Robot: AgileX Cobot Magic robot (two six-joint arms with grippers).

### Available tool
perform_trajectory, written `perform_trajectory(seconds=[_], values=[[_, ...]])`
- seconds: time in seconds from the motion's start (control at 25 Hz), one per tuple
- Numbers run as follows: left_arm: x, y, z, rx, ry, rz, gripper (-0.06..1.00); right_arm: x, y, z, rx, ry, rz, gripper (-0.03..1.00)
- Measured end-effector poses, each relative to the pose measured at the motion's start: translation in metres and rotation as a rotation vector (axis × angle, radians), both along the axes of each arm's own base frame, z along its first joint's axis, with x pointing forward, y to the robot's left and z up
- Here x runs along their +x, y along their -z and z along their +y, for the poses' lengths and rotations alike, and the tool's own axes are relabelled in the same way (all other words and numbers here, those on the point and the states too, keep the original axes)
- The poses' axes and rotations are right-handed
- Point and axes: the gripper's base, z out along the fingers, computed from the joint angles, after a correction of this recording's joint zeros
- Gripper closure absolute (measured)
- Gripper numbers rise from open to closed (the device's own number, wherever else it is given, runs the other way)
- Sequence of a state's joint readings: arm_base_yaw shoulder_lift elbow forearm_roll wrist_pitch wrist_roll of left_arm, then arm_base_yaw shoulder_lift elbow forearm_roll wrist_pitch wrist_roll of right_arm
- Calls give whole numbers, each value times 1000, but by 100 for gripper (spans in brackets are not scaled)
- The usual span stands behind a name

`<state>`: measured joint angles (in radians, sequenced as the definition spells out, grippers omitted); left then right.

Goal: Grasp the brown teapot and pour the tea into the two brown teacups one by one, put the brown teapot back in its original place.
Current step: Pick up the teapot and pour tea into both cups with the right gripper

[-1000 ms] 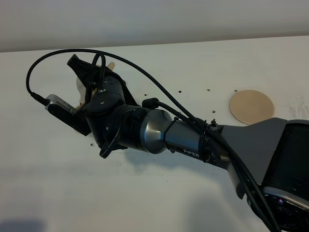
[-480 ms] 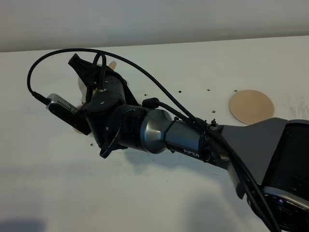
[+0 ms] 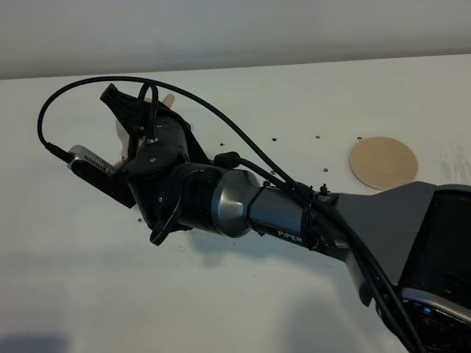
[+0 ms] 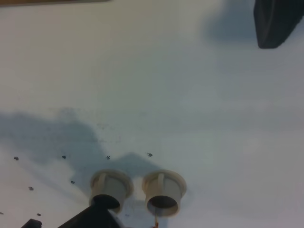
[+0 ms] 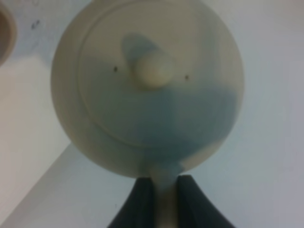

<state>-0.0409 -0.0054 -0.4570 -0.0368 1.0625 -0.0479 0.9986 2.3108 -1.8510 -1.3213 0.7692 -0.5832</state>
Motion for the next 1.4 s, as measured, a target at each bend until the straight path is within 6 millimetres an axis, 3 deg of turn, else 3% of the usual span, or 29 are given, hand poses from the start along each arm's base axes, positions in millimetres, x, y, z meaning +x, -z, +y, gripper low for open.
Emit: perform_trajectory(seconds=[1.4], values=[[0,0,0,0,0,0,61,-7,-4,6,-14,-17,-47,87]])
